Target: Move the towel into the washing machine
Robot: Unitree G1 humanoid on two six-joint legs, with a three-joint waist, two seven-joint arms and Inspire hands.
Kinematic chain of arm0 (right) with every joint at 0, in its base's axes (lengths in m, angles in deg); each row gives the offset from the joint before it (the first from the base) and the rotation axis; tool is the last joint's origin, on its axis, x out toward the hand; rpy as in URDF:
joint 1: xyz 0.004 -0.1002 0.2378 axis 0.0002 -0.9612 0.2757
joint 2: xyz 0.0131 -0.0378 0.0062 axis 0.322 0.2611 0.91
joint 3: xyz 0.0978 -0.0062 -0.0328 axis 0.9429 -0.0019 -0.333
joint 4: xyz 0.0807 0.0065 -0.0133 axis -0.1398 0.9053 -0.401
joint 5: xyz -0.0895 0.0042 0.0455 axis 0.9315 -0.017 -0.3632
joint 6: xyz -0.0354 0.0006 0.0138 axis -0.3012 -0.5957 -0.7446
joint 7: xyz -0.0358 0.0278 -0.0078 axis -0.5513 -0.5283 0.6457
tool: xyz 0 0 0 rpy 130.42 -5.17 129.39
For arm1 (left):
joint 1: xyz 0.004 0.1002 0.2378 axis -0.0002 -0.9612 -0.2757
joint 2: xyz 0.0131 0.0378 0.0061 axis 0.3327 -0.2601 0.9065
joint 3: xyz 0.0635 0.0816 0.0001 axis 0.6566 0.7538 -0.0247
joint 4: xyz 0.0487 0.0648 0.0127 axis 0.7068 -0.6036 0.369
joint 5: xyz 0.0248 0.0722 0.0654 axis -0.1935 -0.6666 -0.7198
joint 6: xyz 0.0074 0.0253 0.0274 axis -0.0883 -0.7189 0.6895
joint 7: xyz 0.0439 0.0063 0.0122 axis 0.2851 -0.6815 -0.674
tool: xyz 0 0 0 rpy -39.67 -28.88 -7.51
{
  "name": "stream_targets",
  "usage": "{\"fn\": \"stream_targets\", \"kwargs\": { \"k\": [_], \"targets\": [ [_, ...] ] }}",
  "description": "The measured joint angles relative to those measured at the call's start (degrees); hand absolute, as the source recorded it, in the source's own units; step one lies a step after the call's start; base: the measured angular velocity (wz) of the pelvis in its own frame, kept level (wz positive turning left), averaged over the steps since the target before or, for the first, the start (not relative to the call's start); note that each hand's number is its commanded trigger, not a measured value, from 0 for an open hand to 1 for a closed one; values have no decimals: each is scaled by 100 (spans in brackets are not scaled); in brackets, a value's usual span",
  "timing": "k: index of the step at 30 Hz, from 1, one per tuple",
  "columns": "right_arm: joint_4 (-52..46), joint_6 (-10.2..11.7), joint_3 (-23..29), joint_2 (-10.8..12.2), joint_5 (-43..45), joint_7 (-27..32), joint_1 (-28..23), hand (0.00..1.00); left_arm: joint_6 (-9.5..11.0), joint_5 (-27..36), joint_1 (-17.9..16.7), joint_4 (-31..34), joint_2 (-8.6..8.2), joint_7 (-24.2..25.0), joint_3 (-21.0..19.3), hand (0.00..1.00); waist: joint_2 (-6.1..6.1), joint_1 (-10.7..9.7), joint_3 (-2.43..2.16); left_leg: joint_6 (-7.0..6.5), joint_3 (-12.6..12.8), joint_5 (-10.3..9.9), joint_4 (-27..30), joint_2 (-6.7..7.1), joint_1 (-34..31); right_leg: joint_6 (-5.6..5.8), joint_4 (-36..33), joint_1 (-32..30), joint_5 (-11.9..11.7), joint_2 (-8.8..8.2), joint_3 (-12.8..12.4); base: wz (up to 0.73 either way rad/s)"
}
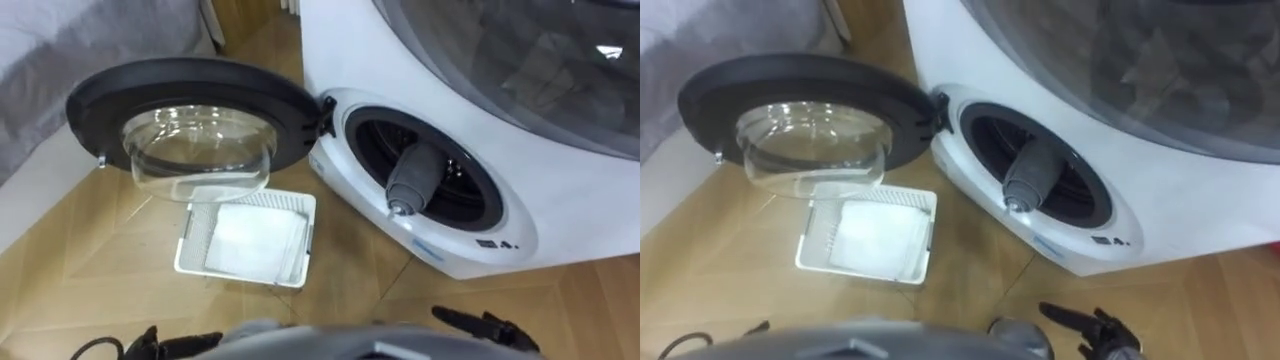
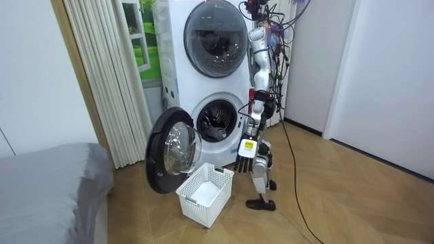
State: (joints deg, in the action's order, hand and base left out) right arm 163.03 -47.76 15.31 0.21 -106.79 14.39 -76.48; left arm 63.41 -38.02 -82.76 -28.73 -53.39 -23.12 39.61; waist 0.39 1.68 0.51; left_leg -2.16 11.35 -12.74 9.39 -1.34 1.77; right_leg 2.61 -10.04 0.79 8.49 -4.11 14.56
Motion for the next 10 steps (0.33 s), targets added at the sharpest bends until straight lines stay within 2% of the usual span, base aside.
{"fn": "stream_targets", "kwargs": {
  "k": [4, 10],
  "targets": [
    [9, -13, 0, 116, 156, -31, -37, 0, -46, -59, 21, 16, -15, -22, 1, 0, -51, -15, -3, 13, -3, -14, -21, 1, 170, 4, 49, 181, 3, 19, -6, 0],
    [34, -77, -23, 157, 498, -123, -24, 0, -144, -370, 61, 18, -27, -19, -1, 0, -82, -42, -1, 16, 0, -16, 3, -5, 211, 4, 55, 220, 3, 19, -26, -1]
  ]
}}
